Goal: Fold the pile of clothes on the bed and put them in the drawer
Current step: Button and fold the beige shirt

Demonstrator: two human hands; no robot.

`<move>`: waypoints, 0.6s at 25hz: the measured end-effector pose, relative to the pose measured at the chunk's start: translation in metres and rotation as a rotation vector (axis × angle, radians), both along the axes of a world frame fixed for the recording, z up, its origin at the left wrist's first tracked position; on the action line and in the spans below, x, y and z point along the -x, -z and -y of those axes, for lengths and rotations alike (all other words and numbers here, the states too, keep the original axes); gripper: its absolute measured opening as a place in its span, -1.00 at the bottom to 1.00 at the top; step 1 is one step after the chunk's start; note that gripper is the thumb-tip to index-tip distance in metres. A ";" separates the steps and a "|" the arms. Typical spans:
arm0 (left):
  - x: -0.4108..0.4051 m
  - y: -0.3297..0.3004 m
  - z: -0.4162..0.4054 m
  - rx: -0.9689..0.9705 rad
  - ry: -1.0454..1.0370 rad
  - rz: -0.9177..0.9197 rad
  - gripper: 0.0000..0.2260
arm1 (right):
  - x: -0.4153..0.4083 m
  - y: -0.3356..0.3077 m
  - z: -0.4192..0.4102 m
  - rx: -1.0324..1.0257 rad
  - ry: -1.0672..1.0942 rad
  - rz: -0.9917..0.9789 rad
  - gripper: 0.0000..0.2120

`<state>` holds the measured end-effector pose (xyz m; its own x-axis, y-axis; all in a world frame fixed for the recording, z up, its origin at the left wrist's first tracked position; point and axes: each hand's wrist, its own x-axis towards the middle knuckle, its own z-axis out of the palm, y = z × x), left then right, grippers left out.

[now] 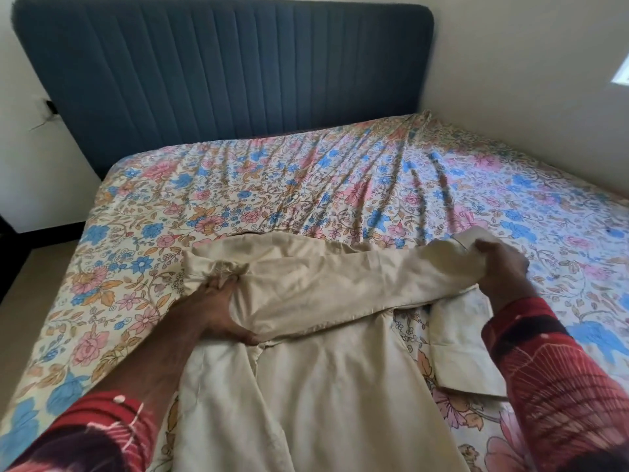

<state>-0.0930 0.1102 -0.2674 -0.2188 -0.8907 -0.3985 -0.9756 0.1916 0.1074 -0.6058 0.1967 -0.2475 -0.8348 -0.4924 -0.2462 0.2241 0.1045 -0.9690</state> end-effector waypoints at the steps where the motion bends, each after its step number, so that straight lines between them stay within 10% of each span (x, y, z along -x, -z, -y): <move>1: 0.004 -0.002 -0.001 -0.007 -0.004 0.011 0.55 | -0.019 -0.011 -0.006 0.034 -0.007 -0.020 -0.63; 6: -0.002 -0.008 -0.019 0.033 -0.010 0.046 0.36 | -0.177 -0.059 -0.054 0.251 -0.357 -0.350 -0.77; 12: -0.016 -0.001 -0.036 0.153 0.016 0.010 0.06 | -0.320 0.004 -0.194 0.027 -1.562 -0.553 -0.86; 15: -0.008 0.000 -0.048 0.233 0.048 0.016 -0.16 | -0.320 0.028 -0.219 0.104 -1.555 -0.630 -0.92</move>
<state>-0.0846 0.1578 -0.2676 -0.2580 -0.9479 -0.1869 -0.9661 0.2552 0.0394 -0.2861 0.4160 -0.2754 0.4778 -0.8785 -0.0015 -0.4216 -0.2278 -0.8777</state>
